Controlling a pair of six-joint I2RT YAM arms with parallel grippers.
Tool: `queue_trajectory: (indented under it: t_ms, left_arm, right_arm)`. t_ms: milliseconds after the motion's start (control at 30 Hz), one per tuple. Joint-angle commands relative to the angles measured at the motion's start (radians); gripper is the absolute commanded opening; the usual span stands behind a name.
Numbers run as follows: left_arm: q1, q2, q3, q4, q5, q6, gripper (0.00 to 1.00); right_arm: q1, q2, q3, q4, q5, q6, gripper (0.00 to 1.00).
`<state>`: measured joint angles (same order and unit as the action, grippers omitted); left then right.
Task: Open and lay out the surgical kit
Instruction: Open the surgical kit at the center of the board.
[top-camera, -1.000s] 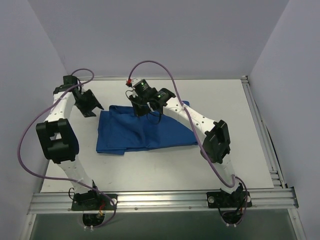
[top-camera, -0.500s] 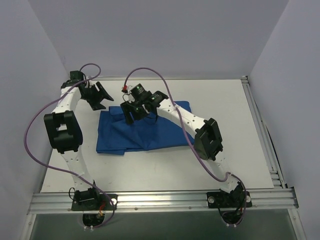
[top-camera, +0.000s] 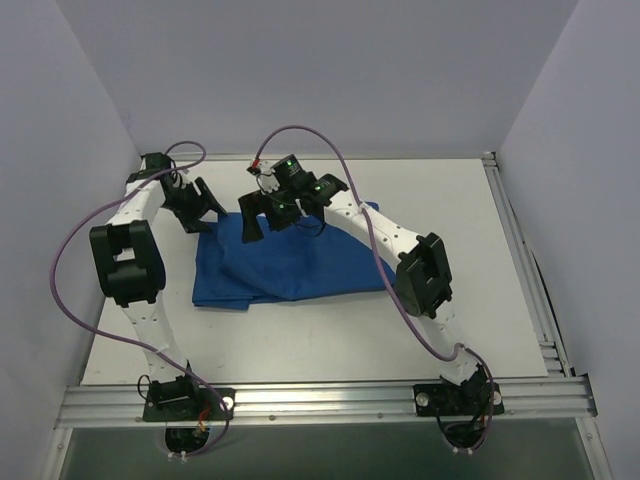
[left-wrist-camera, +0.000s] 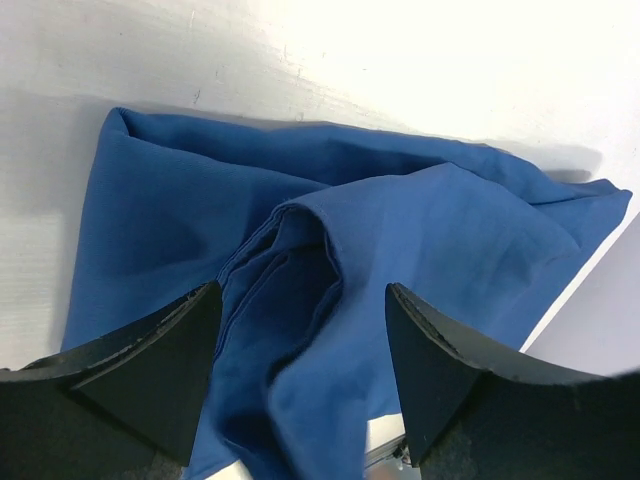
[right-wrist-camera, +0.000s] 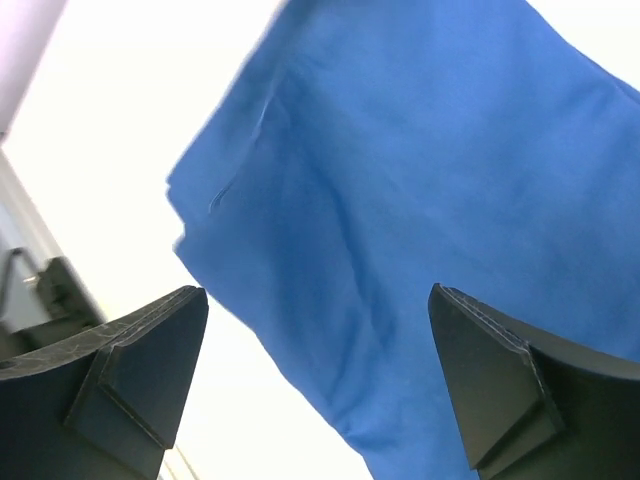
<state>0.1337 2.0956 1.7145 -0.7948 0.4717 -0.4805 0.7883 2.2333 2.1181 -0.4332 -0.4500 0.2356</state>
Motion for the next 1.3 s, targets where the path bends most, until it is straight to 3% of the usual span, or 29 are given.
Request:
queue_trajectory:
  t_ms: [0,467,800,933,1033,1067,1100,1267]
  left_arm:
    - [0.007,-0.062,0.007,0.02,-0.007,0.029,0.75]
    - [-0.023,0.024,0.042,0.08,0.042,0.095,0.74]
    - [-0.106,0.096,0.108,0.06,-0.047,0.144,0.7]
    - [-0.121,0.089,0.105,0.046,-0.065,0.137,0.51]
    - [-0.163,0.043,0.08,0.042,-0.056,0.112,0.24]
    - [-0.173,0.032,0.079,0.036,-0.061,0.09,0.08]
    - [-0.186,0.029,0.101,-0.012,-0.068,0.074,0.02]
    - [-0.239,-0.014,0.175,-0.106,-0.065,-0.07,0.02]
  right_arm:
    - [0.017,-0.086,0.032,0.053,-0.159,0.008,0.99]
    - [-0.034,-0.186,-0.095,0.033,-0.061,-0.001,0.98]
    - [-0.046,-0.159,-0.086,0.031,-0.075,-0.01,0.97]
    - [-0.046,-0.158,-0.109,0.033,-0.07,-0.009,0.97]
    - [-0.046,-0.14,-0.107,0.019,-0.04,-0.01,0.97]
    - [-0.046,-0.132,-0.103,0.013,-0.007,-0.007,0.96]
    - [-0.044,-0.126,-0.102,0.013,0.003,-0.005,0.96]
    - [-0.038,-0.116,-0.135,0.099,0.036,0.043,0.94]
